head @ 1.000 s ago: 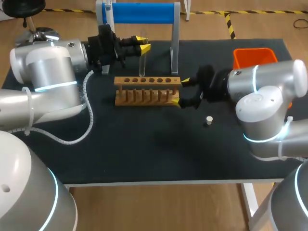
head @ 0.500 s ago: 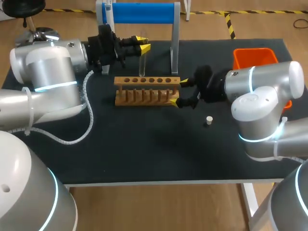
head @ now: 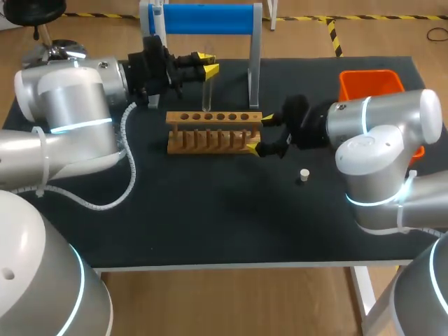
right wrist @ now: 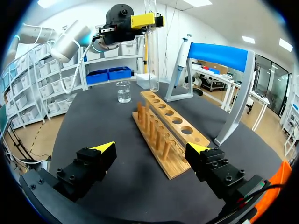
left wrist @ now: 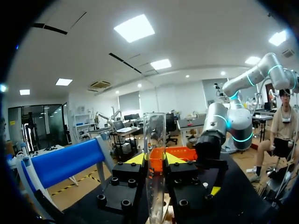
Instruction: Invert the test tube, pick up the pipette, mount the tip to pipette, aspirate from beaker and dispense into the tube, eject the tip, return the pipette, and cap with the stopper.
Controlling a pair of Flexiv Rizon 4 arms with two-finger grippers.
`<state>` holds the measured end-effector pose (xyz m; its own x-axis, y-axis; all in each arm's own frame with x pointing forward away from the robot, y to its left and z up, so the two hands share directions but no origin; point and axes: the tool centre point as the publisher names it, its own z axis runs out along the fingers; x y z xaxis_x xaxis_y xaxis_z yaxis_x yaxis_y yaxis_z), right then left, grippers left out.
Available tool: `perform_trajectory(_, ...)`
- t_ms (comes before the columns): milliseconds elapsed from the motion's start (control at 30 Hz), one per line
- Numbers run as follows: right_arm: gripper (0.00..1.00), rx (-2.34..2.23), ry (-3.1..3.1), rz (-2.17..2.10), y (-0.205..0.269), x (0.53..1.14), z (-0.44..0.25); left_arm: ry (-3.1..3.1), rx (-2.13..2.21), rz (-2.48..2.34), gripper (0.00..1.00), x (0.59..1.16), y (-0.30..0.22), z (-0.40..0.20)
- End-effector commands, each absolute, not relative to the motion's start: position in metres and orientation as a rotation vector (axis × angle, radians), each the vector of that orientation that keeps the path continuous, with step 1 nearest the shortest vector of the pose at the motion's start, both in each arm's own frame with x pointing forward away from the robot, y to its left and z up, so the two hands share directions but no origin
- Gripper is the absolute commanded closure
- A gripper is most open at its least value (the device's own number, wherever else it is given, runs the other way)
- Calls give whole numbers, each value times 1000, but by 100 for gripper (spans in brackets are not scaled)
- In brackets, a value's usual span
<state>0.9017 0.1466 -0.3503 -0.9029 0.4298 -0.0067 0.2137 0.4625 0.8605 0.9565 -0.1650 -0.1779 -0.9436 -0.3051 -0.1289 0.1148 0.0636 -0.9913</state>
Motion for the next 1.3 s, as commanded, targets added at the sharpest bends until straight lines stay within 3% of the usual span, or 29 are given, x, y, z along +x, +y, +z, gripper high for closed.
perform_trajectory(33, 0, 558, 2487, 1417, 147, 901, -351, 2046, -174, -1945, 100, 959, -173, -178)
perform_trajectory(1300, 0, 558, 2487, 1417, 147, 901, -351, 2106, -147, -2023, 100, 979, -199, -212)
